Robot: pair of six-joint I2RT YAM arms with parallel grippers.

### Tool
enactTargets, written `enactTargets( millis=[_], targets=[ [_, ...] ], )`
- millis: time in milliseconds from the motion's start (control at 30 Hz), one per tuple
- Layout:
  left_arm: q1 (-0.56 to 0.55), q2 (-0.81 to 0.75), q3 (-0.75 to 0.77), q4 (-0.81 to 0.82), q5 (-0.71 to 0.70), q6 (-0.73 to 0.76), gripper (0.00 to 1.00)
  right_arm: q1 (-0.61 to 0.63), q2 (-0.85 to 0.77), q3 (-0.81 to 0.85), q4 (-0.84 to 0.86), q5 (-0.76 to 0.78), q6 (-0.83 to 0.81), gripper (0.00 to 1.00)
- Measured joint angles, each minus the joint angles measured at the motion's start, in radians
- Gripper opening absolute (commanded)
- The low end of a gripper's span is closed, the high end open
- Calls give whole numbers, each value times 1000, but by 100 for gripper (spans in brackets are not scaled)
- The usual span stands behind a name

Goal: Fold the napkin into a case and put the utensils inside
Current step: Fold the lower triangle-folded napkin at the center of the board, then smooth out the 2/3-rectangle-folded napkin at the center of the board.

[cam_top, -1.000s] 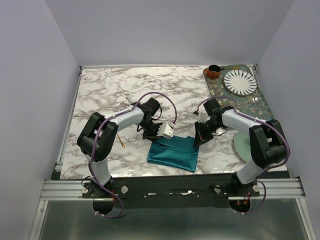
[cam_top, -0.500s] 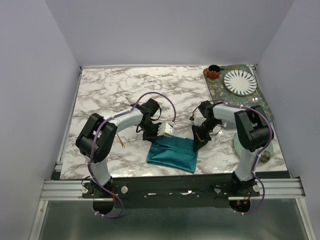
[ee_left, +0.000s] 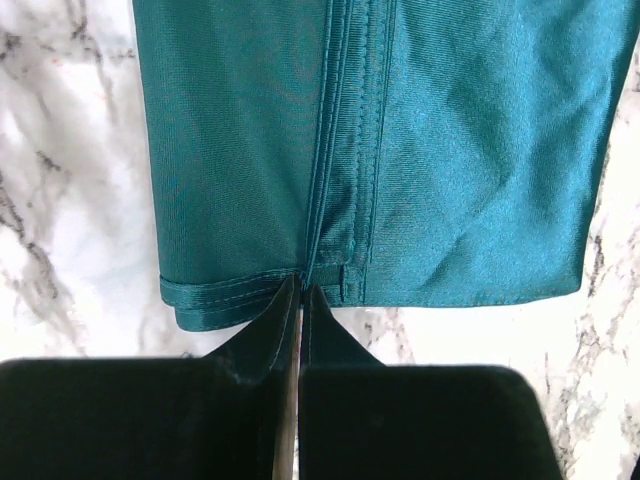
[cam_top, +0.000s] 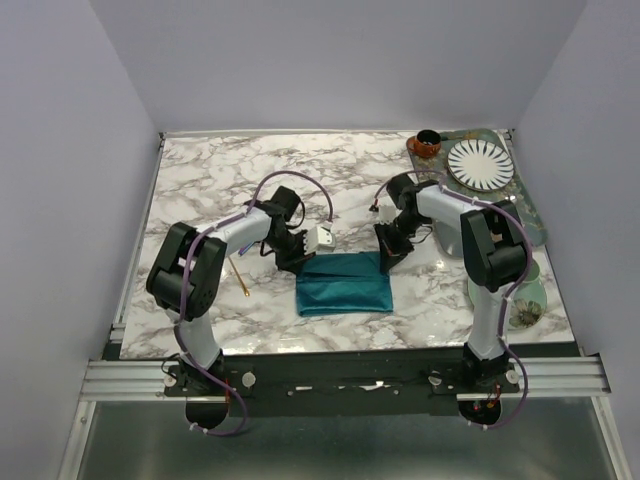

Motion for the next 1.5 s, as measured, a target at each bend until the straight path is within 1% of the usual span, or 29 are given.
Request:
enactTargets(
  millis=[100, 133, 200, 233, 400, 500, 600, 667, 700, 733, 800, 833, 867, 1000, 1033, 1067, 1200, 1300, 1333, 1367, 1433, 1500],
  targets=[
    [6, 3, 10, 7, -1, -10, 10, 0, 0, 23, 21, 27, -27, 0],
    [6, 3, 11, 7, -1, -11, 17, 0, -3, 24, 26, 32, -40, 0],
    [5, 3, 12, 3, 0, -9, 26, 0, -6, 23, 29, 36, -51, 0],
    [3, 3, 12, -1, -1, -10, 32, 0, -14, 15, 35, 41, -62, 0],
    [4, -46, -1, -37, 5, 3, 37, 7, -68, -47, 67, 71, -107, 1],
    [6, -111, -1, -31, 35, -52, 38, 11, -79, -63, 81, 78, -125, 1],
    [11, -161, -1, 35, 68, -199, 41, 13, -91, -78, 98, 81, -137, 1],
    [12, -173, -1, 119, 84, -360, 44, 13, -105, -95, 116, 82, -145, 0],
    [13, -160, -19, 324, 127, -684, 43, 13, -127, -119, 143, 87, -159, 1],
    [13, -160, -19, 324, 127, -684, 42, 13, -128, -120, 145, 88, -159, 0],
    [14, -147, -49, 439, 151, -848, 39, 16, -137, -132, 162, 90, -167, 1],
    [16, -128, -77, 534, 169, -970, 37, 16, -145, -140, 170, 91, -171, 0],
    [16, -113, -98, 608, 182, -1058, 34, 18, -149, -146, 177, 93, -174, 1],
    [17, -2, -187, 933, 226, -1440, 28, 18, -164, -166, 200, 94, -181, 1],
    [17, 39, -212, 962, 228, -1480, 27, 19, -169, -173, 207, 94, -182, 0],
    [17, 69, -227, 1027, 230, -1564, 26, 19, -173, -179, 214, 94, -182, 1],
    [18, 151, -241, 1158, 231, -1711, 23, 19, -183, -192, 229, 94, -185, 0],
    [24, 192, -239, 1197, 230, -1761, 21, 19, -184, -193, 230, 94, -189, 1],
    [26, 201, -239, 1202, 230, -1766, 21, 19, -185, -193, 230, 94, -189, 2],
    [28, 216, -239, 1203, 230, -1773, 20, 19, -186, -193, 230, 94, -190, 8],
    [33, 233, -239, 1213, 239, -1786, 20, 19, -186, -188, 226, 95, -191, 15],
    [39, 233, -239, 1215, 240, -1785, 20, 19, -186, -179, 216, 96, -188, 27]
  ],
)
